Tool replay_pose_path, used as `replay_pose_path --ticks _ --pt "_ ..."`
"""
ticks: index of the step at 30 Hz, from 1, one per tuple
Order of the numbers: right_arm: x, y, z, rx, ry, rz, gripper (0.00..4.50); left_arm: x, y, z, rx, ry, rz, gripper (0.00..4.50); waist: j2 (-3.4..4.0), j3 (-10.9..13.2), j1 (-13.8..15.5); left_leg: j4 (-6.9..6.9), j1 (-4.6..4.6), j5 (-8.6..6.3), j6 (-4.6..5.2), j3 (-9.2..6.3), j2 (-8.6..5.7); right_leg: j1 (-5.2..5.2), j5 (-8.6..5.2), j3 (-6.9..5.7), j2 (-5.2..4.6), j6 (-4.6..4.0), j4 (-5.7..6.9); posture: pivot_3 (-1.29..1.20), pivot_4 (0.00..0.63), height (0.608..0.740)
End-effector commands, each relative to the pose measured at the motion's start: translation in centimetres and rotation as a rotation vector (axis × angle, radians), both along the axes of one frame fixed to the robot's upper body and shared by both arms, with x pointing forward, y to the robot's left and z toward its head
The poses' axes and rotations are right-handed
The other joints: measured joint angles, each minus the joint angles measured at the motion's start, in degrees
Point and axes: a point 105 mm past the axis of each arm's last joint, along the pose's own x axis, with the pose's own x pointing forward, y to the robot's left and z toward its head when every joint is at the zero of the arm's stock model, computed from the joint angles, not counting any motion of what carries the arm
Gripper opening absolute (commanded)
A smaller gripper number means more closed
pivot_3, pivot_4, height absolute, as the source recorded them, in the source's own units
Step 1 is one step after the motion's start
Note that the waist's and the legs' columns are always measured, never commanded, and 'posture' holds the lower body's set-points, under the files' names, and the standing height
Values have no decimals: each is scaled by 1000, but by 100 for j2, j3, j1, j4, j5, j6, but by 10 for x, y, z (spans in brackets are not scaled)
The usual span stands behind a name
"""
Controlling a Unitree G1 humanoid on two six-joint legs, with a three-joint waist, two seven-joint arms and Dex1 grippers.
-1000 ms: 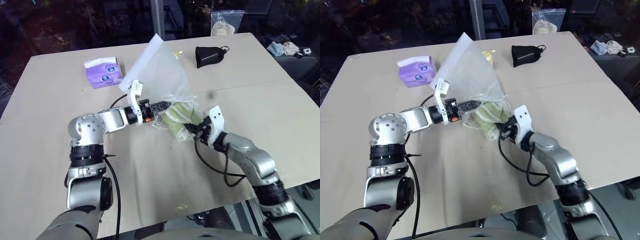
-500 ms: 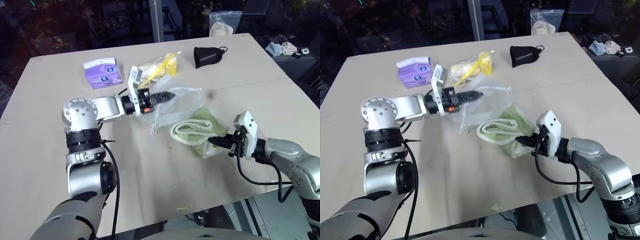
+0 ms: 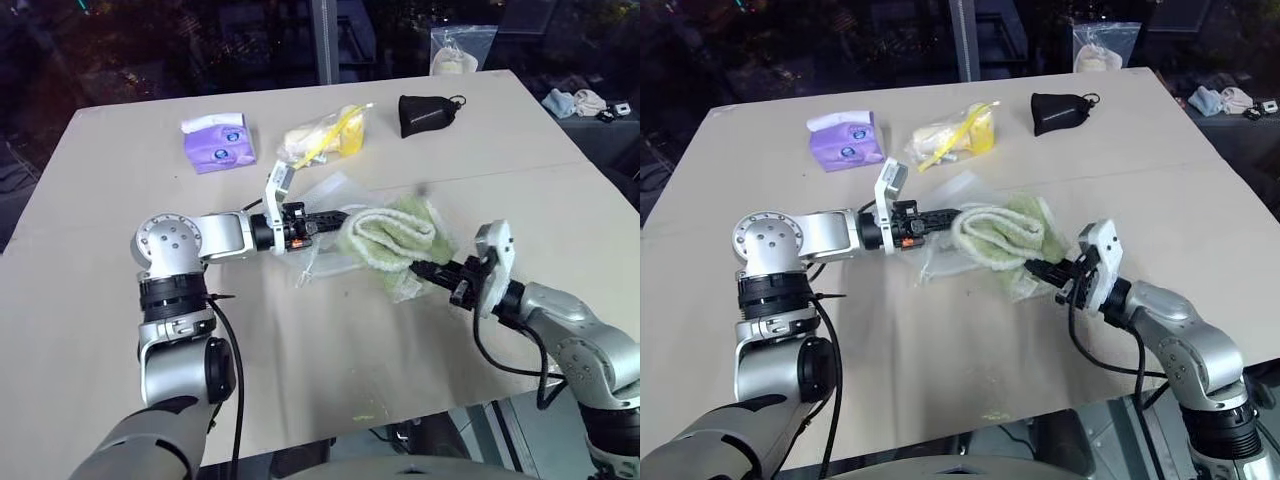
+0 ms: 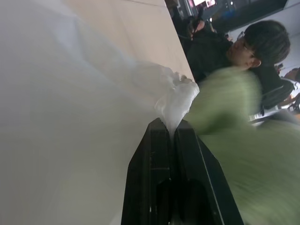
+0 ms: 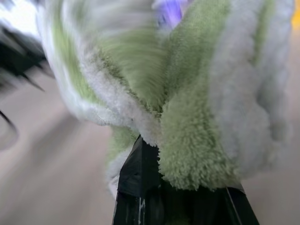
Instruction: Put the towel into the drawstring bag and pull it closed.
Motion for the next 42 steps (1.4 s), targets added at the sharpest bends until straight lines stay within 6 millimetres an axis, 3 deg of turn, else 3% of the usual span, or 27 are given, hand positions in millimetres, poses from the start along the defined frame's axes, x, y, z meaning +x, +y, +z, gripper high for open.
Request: replay_pose_path --ticks 1,6,10,13,15,18,21,26,29,31,35,39,42 --pt "12 -29 -1 -136 -60 -104 479 8 9 17 -28 -62 48 0 0 0 -10 0 0 0 0 3 0 0 0 3 0 0 -2 0 150 740" --pt "12 -49 11 -238 -121 -115 2589 18 16 18 -5 -81 109 0 0 0 -16 10 0 0 0 10 -2 1 0 11 -1 0 0 0 150 740" --pt "-6 -25 53 -206 -245 36 4475 25 19 23 -13 -96 137 0 -1 1 -23 11 0 0 0 6 -2 1 0 7 0 0 4 0 150 740" --pt "-3 11 76 -213 -382 136 4475 25 19 24 -14 -94 131 0 -4 4 -95 18 2 0 0 7 1 1 0 15 3 1 6 0 150 740" --pt "7 35 64 -277 -403 182 4475 25 16 24 -12 -94 124 0 -18 -5 -102 20 4 0 0 -5 1 9 0 -1 4 1 6 0 150 740" --pt "43 58 37 -333 -360 105 4475 24 10 25 -8 -113 104 0 -21 -6 -128 23 4 0 -1 -4 0 8 0 -3 2 1 9 0 150 740" --pt "55 70 31 -245 -284 85 3668 20 7 27 4 -138 87 0 -19 -5 -84 29 -9 1 -2 -4 -5 -6 1 1 -7 -1 19 0 150 740" --pt "50 82 47 -131 -268 126 1128 19 13 29 0 -158 111 0 -19 -6 -52 31 -61 1 -2 -15 -6 -61 2 12 -16 0 11 0 150 740" --pt "59 96 43 -113 -237 110 47 16 12 27 2 -166 109 0 -19 -7 -80 30 -79 1 -2 -15 -7 -85 3 12 -16 0 18 0 150 740" --pt "66 106 35 -109 -201 82 47 15 10 27 0 -171 104 0 -22 -8 -108 29 -77 1 -2 -15 -5 -85 3 9 -15 0 23 0 150 740" --pt "83 127 -3 -242 -119 29 47 13 6 28 -21 -198 103 0 -24 -10 -170 33 -73 1 -2 -11 -7 -85 6 18 -15 -4 31 0 150 740" --pt "62 141 -27 -308 -76 225 47 14 5 31 -25 -231 118 0 -25 -13 -182 32 -74 1 -2 -11 -7 -85 6 15 -14 -3 27 0 150 740" --pt "47 141 -39 -376 -59 345 47 16 5 33 -18 -258 128 0 -25 -20 -183 32 -74 1 -2 -12 -7 -84 6 17 -15 -3 23 0 150 740"
